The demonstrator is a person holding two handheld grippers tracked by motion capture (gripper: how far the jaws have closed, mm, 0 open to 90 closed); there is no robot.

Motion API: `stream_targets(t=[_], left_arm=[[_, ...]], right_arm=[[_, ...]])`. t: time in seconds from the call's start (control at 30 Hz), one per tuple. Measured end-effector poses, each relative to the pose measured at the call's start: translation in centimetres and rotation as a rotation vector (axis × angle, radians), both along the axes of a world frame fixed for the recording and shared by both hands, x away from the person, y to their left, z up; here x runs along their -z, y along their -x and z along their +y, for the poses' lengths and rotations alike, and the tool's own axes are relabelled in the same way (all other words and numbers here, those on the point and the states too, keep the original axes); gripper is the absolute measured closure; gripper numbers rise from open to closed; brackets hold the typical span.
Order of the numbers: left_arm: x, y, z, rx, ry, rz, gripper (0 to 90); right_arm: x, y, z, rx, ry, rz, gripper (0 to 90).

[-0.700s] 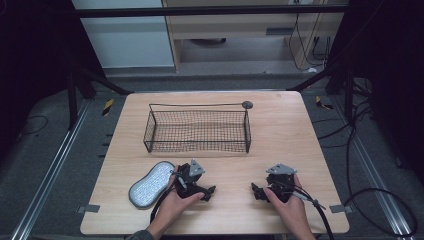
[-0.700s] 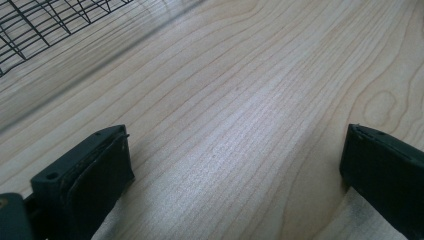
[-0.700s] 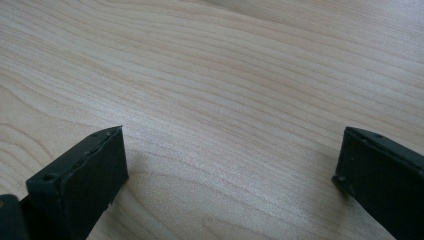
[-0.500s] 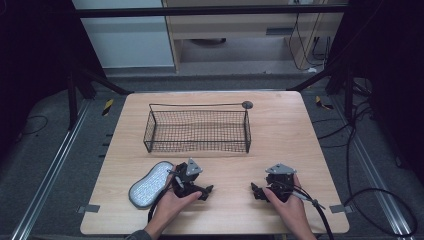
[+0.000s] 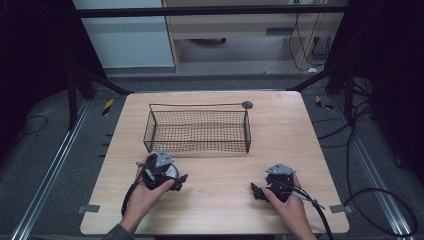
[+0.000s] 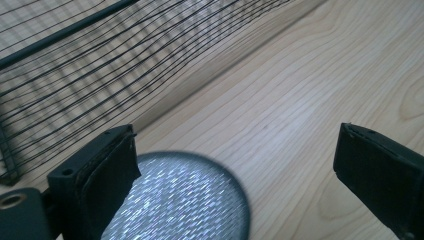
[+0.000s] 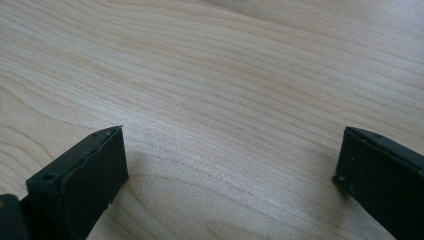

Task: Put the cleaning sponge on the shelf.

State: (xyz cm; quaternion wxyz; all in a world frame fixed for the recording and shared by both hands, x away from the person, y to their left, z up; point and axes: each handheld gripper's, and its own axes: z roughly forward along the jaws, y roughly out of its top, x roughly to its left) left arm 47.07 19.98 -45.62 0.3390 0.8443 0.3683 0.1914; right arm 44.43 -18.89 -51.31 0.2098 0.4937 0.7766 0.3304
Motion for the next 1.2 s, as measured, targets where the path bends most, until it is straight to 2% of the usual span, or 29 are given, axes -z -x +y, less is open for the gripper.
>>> stream_targets(t=[0.1,0.2,0.4,0.47,0.5,0.57,0.77,0.93,1.07,1.17,1.2], left_arm=[[0.0,-0.3,1.1,-0.014,-0.013,0.027,3.4],[-0.2,-0.5,1.8,-0.022,0.008,0.04,3.8],[-0.5,-0.5,2.3,-0.008,-0.013,0.063,3.7],[-0.5,-0.5,2.4,0.014,0.0,0.099,3.3],[-0.5,-0.5,2.4,0.015,-0.003,0.103,2.9],[-0.5,-0.4,2.3,0.007,-0.042,0.103,3.1],[-0.8,-0.7,2.7,-0.012,-0.052,0.113,3.0],[-1.0,-0.7,3.2,-0.011,-0.094,0.144,3.5],[-2.1,-0.3,3.2,-0.011,-0.118,0.154,3.6],[-2.9,-0.1,3.1,0.001,-0.168,0.148,3.6],[-3.2,0.0,3.3,-0.001,-0.159,0.151,3.6]], right_arm=[[0.0,0.0,0.0,-0.001,0.001,0.001,0.4],[0.0,0.0,0.0,-0.001,0.001,0.002,0.4],[0.0,0.0,0.0,-0.004,-0.003,0.004,0.4],[-0.1,0.1,0.1,-0.001,-0.008,0.009,0.4],[0.0,0.0,0.0,-0.006,0.002,0.002,0.4],[-0.1,0.0,0.0,-0.006,-0.004,0.005,0.4],[-0.1,0.0,0.1,-0.017,0.005,0.007,0.4],[0.0,-0.1,0.1,-0.024,0.007,0.005,0.4],[-0.1,0.0,0.1,-0.028,0.0,0.006,0.4],[0.0,0.0,0.1,-0.032,0.004,-0.003,0.4],[0.0,0.0,0.1,-0.032,0.004,-0.003,0.4]])
